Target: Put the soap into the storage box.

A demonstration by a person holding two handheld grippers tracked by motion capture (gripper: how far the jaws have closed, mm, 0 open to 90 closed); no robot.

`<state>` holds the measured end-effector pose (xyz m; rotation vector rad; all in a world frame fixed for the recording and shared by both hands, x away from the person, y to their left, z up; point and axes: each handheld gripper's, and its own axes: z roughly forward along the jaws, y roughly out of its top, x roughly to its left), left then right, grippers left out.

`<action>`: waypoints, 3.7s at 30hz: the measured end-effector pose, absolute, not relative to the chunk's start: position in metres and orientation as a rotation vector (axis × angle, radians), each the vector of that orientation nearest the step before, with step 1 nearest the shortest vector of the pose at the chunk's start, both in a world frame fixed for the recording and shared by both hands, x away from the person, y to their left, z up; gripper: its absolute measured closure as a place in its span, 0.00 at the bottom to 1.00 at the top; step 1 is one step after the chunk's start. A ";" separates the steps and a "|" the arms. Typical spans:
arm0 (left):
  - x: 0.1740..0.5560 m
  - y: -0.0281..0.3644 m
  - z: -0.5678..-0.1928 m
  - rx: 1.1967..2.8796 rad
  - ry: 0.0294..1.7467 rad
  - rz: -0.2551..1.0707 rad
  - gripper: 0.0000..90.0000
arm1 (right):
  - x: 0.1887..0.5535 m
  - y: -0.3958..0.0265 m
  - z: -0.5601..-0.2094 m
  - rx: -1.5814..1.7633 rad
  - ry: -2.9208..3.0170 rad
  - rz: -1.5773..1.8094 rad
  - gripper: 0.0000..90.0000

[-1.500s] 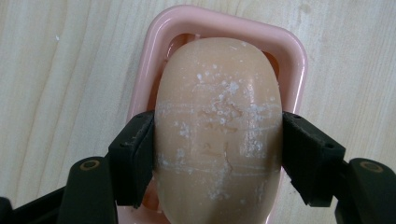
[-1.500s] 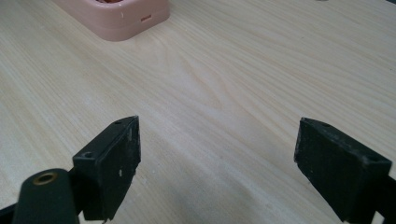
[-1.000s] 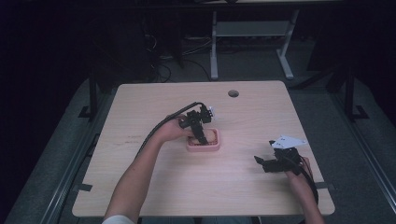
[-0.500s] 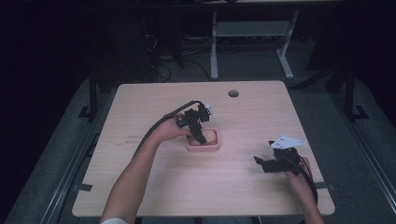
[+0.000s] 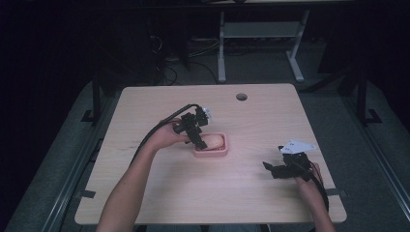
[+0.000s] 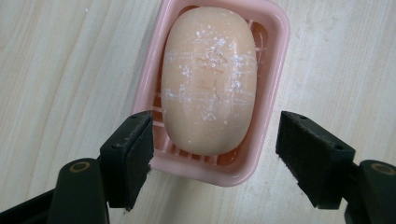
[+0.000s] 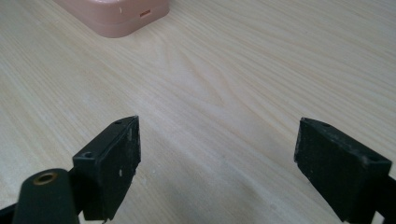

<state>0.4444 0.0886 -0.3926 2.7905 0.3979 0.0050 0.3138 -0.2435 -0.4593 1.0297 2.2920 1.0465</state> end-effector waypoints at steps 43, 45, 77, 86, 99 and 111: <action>0.412 0.118 -0.391 2.721 0.418 0.011 0.29 | 0.317 -0.240 -0.462 1.042 2.301 1.029 0.15; 0.411 0.120 -0.392 2.724 0.419 0.012 0.29 | 0.317 -0.240 -0.462 1.042 2.304 1.027 0.15; 0.394 0.145 -0.404 2.707 0.456 0.018 0.27 | 0.318 -0.235 -0.465 1.035 2.327 1.001 0.15; 0.388 0.149 -0.406 2.703 0.462 0.020 0.27 | 0.318 -0.234 -0.465 1.035 2.333 0.995 0.15; 0.375 0.156 -0.410 2.714 0.465 0.022 0.27 | 0.318 -0.234 -0.465 1.034 2.332 0.993 0.15; 0.364 0.166 -0.415 2.724 0.477 0.030 0.27 | 0.317 -0.233 -0.465 1.033 2.330 0.990 0.15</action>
